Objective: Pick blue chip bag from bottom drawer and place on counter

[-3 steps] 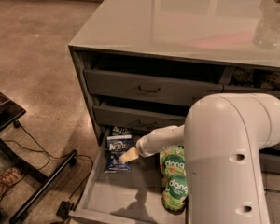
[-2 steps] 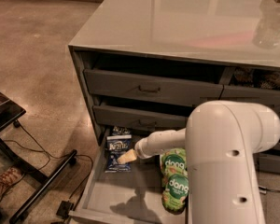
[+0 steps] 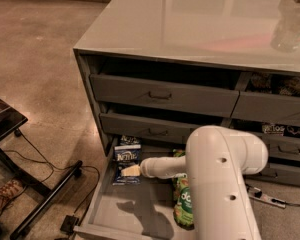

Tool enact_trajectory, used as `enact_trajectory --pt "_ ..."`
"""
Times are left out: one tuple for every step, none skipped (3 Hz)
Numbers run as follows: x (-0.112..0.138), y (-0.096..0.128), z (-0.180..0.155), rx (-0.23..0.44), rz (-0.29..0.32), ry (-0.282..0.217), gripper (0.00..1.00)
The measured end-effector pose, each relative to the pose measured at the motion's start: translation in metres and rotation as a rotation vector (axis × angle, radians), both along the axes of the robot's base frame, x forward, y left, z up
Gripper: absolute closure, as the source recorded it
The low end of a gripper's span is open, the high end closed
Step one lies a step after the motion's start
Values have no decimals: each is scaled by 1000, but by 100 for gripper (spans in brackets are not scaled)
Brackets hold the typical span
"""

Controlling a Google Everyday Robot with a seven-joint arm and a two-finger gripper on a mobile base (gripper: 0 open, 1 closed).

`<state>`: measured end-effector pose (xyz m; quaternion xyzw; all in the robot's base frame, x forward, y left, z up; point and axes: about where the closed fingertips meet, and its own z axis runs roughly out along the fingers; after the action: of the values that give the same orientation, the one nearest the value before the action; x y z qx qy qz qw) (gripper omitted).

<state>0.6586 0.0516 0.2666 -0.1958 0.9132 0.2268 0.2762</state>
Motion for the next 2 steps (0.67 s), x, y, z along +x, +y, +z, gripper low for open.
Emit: enact_trajectory --pt "27 15 -13 63 -47 -46 0" --pt "27 15 -13 63 -47 -45 0"
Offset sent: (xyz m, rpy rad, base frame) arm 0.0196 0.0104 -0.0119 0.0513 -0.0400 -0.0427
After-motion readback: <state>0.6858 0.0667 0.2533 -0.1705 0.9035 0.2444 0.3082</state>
